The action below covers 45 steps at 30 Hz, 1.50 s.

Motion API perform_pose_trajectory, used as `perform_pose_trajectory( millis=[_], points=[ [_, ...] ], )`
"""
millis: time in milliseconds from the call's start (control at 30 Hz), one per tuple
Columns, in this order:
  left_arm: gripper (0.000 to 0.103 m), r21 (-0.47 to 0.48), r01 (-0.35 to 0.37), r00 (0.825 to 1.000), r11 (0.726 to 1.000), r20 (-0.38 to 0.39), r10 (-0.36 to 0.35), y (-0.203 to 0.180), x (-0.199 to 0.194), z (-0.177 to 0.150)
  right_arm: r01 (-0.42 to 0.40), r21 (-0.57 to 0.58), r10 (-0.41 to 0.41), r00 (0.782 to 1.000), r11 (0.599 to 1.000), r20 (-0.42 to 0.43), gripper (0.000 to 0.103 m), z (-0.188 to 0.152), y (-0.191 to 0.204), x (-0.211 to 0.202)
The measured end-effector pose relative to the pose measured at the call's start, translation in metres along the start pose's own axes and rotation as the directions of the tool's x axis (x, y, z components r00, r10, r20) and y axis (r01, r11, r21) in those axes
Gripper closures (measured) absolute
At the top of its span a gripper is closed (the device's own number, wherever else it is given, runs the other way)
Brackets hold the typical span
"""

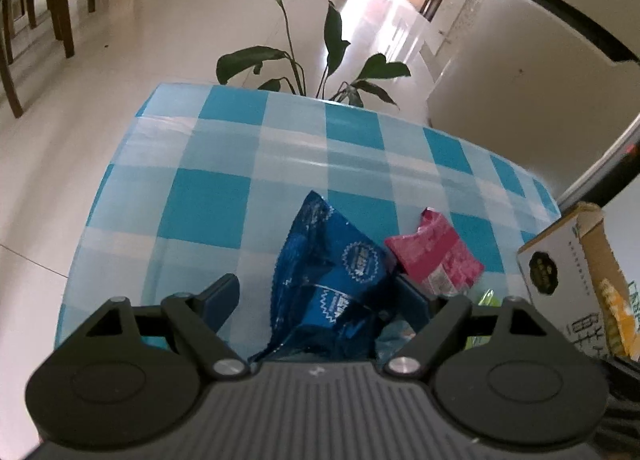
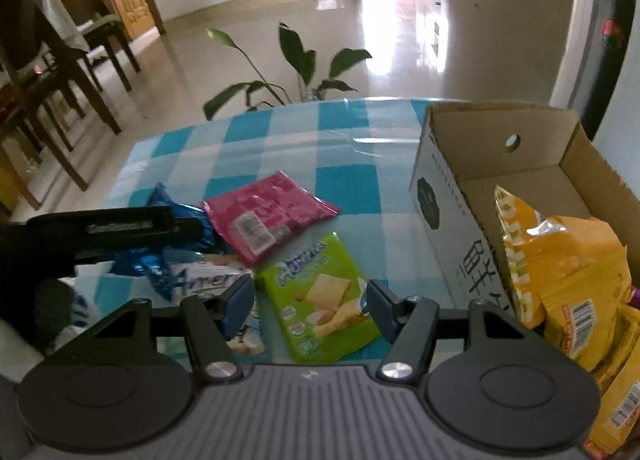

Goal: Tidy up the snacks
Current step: 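Move the right tool to the green Ameria bag while the left tool approaches the blue bag, then grasp the blue bag with the left tool while the right tool grasps the green Ameria bag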

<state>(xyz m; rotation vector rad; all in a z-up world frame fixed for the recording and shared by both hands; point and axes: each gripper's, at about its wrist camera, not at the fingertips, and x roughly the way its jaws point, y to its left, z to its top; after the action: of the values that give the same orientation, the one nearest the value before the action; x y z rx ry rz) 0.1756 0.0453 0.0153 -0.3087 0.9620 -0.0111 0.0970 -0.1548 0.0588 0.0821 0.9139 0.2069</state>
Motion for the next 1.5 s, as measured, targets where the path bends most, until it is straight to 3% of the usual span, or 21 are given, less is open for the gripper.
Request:
perform_pose_trajectory(
  millis=[467,567,667,767,833,1100,1267,1400,1500],
  points=[
    [0.021,0.214,-0.117,0.99,0.97,-0.047,0.13,0.029,-0.03,-0.003,0.025,-0.034,-0.026,0.999,0.999,-0.03,0.033,-0.005,0.003,0.019],
    [0.022,0.192,-0.042,0.997,0.98,-0.057,0.054,0.04,-0.033,-0.002,0.029,-0.04,-0.03,0.999,0.999,-0.026,0.029,-0.004,0.005,0.024],
    [0.022,0.174,0.021,0.998,0.984,-0.059,-0.01,0.042,-0.036,-0.004,0.022,-0.055,-0.024,0.999,0.998,-0.026,0.019,-0.004,0.007,0.028],
    [0.02,0.147,0.05,0.997,0.988,-0.063,-0.041,0.042,-0.035,-0.003,0.041,-0.092,-0.044,0.999,0.995,-0.032,0.018,-0.007,0.013,0.031],
    [0.02,0.181,0.045,0.997,0.982,-0.075,-0.032,0.039,-0.031,-0.004,0.057,-0.124,-0.062,0.997,0.991,-0.037,0.02,-0.009,0.017,0.034],
    [0.02,0.305,0.049,0.993,0.951,-0.12,-0.013,0.025,-0.027,-0.017,0.068,-0.176,-0.075,0.997,0.982,-0.03,0.046,-0.012,0.019,0.029],
    [0.025,0.366,-0.011,0.992,0.931,-0.113,0.056,0.021,-0.021,-0.026,0.039,-0.158,-0.045,0.998,0.987,-0.034,0.052,-0.01,0.017,0.026],
    [0.035,0.341,0.01,0.992,0.94,-0.123,0.034,0.021,-0.021,-0.027,-0.003,-0.116,-0.001,0.999,0.993,-0.038,0.054,-0.008,0.014,0.023],
    [0.037,0.324,0.018,0.993,0.946,-0.115,0.02,0.02,-0.024,-0.026,-0.016,-0.111,0.012,0.999,0.994,-0.035,0.056,-0.007,0.014,0.02]
  ],
)
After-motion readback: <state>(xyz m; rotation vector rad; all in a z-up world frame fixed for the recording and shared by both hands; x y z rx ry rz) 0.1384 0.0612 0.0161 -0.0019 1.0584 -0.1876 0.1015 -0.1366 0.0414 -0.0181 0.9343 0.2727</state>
